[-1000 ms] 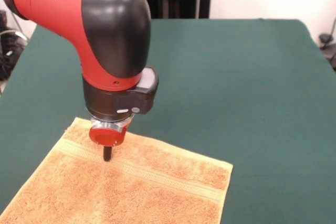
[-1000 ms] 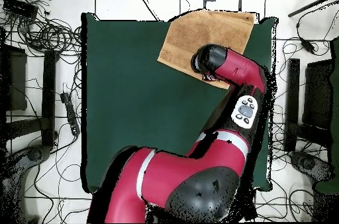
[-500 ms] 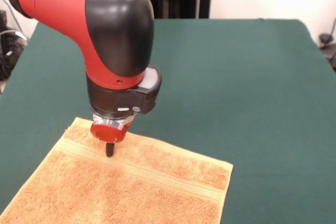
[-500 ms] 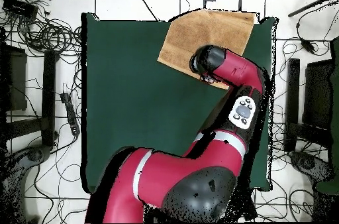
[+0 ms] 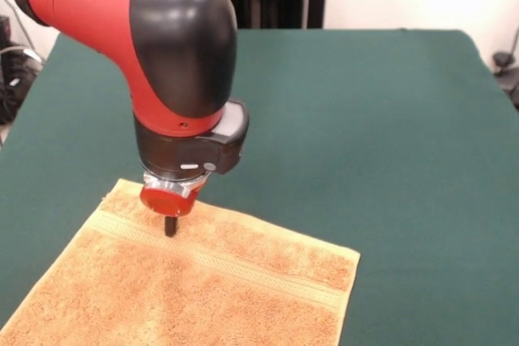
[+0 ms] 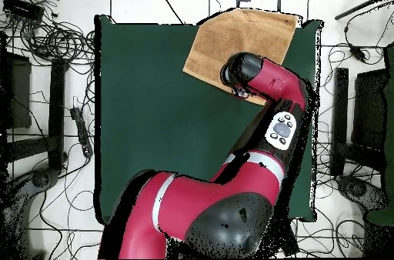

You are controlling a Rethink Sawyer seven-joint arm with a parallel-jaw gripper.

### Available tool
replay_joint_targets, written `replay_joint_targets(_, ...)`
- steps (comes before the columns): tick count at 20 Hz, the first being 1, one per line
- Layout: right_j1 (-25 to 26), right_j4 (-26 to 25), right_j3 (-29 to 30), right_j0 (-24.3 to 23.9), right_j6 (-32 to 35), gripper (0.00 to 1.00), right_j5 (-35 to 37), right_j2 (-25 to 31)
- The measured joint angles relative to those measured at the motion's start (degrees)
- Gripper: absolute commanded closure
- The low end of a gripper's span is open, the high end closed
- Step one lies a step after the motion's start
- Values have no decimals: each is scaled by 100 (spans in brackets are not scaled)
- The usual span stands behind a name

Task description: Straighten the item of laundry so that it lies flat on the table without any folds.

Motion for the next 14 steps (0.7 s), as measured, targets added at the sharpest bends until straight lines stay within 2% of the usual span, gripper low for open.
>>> replay_joint_targets(4, 60, 41, -61, 23, 0, 0, 103, -120)
replay_joint_targets(14, 203, 33, -102, 168, 1, 0, 903, -496)
